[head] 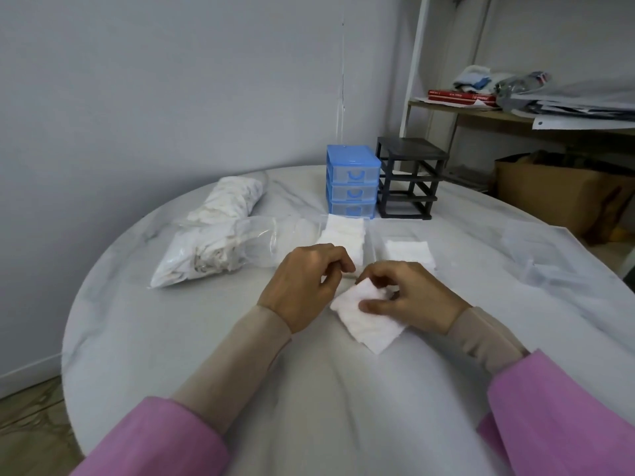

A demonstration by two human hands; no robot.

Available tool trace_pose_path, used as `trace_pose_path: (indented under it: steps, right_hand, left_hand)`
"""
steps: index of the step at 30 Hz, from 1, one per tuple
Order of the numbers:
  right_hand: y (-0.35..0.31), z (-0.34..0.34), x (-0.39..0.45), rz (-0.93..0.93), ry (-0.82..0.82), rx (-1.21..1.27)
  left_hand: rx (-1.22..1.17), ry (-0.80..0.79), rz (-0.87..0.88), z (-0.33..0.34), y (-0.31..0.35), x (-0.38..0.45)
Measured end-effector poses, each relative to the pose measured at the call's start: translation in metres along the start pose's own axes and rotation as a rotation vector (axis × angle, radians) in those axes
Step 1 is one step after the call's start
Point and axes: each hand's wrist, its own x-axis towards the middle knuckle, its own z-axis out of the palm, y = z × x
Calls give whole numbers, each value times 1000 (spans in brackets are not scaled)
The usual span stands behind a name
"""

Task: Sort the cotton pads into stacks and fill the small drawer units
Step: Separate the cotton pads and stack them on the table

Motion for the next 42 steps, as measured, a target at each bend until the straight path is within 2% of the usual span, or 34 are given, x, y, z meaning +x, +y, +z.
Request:
trace_pose_path:
  steps: [6, 10, 13, 16, 21, 26, 29, 33, 35, 39, 42]
  right_hand:
    - [1, -5, 2, -20, 306, 256]
    - [2, -7, 4, -14, 430, 402]
    - [2, -9, 4, 31, 436, 482]
    - [1, -11, 4, 104, 411, 599]
    - [-4, -10, 4, 187, 336, 763]
    - [-6, -10, 3, 277, 270, 941]
    - [-7, -7, 2, 274, 247, 955]
    - [-10, -6, 2, 221, 258, 1000]
    - [-11, -6, 2, 202, 287, 971]
    - [-9, -9, 1, 161, 479, 914]
    - [-11, -12, 0, 129, 524, 907]
  left_hand:
    - [-452, 137, -328, 3, 11, 4]
    - [-688, 31, -431, 7, 13, 2]
    - [-701, -34, -417, 11, 16, 1]
    - [-664, 2, -405, 10, 15, 3]
    - [-741, 77, -436, 7, 11, 6]
    - [-932, 97, -472, 4, 15, 8]
    - [-1090, 101, -545, 3, 17, 7]
    - [-1154, -25, -595, 3, 18, 6]
    - [-1129, -46, -595, 5, 20, 5]
    - [-1125, 61, -624, 4, 19, 6]
    - [-1104, 76, -646, 2, 17, 6]
